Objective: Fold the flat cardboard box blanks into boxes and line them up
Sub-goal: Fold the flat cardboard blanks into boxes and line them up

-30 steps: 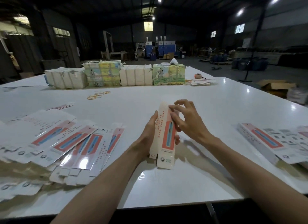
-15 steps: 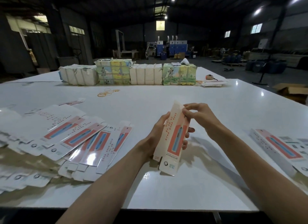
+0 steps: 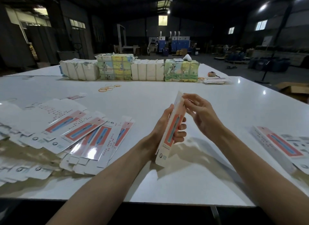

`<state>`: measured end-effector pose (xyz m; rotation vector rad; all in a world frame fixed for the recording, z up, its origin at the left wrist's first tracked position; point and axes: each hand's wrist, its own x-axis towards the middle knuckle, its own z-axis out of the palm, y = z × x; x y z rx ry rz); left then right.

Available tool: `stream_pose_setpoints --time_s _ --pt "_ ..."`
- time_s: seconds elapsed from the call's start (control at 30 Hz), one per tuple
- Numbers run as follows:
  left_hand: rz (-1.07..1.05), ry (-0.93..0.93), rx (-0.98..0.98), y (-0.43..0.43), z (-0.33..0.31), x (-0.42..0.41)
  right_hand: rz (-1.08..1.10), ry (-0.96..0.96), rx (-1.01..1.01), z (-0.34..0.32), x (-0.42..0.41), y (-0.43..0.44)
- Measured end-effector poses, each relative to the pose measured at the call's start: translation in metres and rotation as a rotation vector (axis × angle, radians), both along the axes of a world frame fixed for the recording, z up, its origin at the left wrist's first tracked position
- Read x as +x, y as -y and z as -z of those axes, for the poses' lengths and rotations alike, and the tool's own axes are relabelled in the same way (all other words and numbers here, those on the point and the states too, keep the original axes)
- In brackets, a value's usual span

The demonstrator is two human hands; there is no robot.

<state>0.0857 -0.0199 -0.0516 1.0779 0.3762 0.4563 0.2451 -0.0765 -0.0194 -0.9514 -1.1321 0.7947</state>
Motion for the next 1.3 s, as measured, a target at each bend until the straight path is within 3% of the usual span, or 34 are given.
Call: stream_pose_setpoints --time_s 0.13,0.27,0.47,0.63,0.77,0.93,1.1,1.3 --pt "-0.092 0.189 -0.127 -0.007 0.0 -0.006 -0.005 0.06 -0.067 0.016 -0.013 0.003" --pt "-0.111 0.156 -0.063 -0.004 0.002 -0.008 0.052 0.234 -0.03 0.027 -0.022 0.005" --pt "-0.341 -0.062 0.167 0.001 0.004 -0.006 0.125 0.27 -0.017 0.026 -0.019 0.007" --pt "-0.579 -0.043 0.508 -0.004 0.012 -0.005 0.134 0.293 -0.038 0.028 -0.017 0.004" --pt "-0.424 0.039 0.497 -0.001 0.007 0.0 0.154 0.29 -0.045 0.025 -0.016 0.003" --pt "-0.335 -0.047 0.661 0.008 0.006 0.001 0.144 0.277 -0.056 0.025 -0.012 0.003" --pt "-0.359 -0.01 0.572 0.005 0.004 -0.001 0.138 0.322 -0.041 0.025 -0.01 0.002" --pt "-0.383 -0.105 0.595 0.002 0.008 -0.004 0.133 0.383 -0.073 0.026 -0.009 0.0"
